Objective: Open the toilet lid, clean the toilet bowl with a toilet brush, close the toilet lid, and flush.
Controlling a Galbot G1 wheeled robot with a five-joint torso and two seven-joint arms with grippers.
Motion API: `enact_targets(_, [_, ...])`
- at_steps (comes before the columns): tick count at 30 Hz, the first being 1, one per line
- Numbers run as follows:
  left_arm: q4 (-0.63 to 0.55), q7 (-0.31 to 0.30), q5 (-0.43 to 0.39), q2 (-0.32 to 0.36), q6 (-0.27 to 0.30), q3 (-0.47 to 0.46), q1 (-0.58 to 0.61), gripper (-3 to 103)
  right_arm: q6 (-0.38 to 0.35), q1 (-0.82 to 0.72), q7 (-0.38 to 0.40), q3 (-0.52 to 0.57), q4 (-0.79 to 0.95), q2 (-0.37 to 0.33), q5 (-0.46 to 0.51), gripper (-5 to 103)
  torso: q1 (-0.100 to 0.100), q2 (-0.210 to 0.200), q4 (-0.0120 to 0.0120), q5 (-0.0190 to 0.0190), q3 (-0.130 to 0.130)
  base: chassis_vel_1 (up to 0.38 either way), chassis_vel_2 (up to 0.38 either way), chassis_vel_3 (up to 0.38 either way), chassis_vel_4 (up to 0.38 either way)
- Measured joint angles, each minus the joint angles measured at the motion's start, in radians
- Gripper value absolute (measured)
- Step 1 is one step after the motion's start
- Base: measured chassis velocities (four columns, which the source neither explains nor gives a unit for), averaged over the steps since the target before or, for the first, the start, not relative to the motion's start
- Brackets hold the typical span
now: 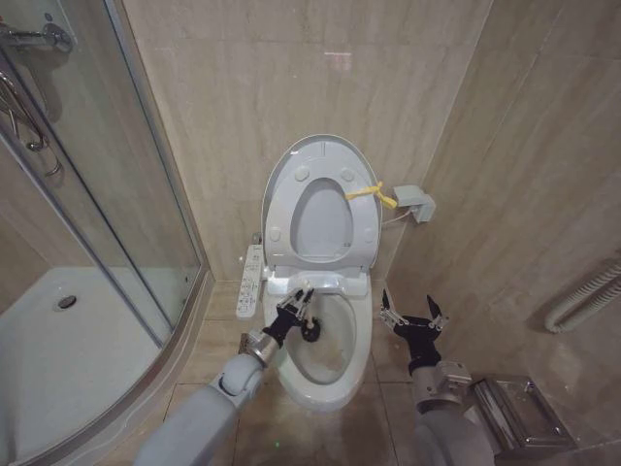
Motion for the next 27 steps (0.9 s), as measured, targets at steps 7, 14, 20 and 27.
enact_targets(7, [0.051, 0.02, 0.0, 0.001, -0.017, 0.042, -0.005, 19, 0.0, 0.0, 0.0, 0.0, 0.0, 0.0, 0.0, 100, 0.0, 0.0, 0.0003, 0.0, 0.0, 0.0, 0.0, 0.0, 0.0])
enact_targets(14, [0.111, 0.022, 0.004, -0.028, -0.038, 0.057, -0.007, 19, 0.0, 0.0, 0.0, 0.0, 0.0, 0.0, 0.0, 100, 0.0, 0.0, 0.0001, 0.0, 0.0, 0.0, 0.0, 0.0, 0.0])
enact_targets(20, [0.137, 0.02, 0.015, -0.037, -0.043, 0.057, -0.009, 19, 0.0, 0.0, 0.0, 0.0, 0.0, 0.0, 0.0, 100, 0.0, 0.0, 0.0002, 0.0, 0.0, 0.0, 0.0, 0.0, 0.0])
enact_targets(27, [0.039, -0.014, 0.023, -0.037, -0.044, 0.038, 0.016, 19, 0.0, 0.0, 0.0, 0.0, 0.0, 0.0, 0.0, 100, 0.0, 0.0, -0.0001, 0.0, 0.0, 0.0, 0.0, 0.0, 0.0])
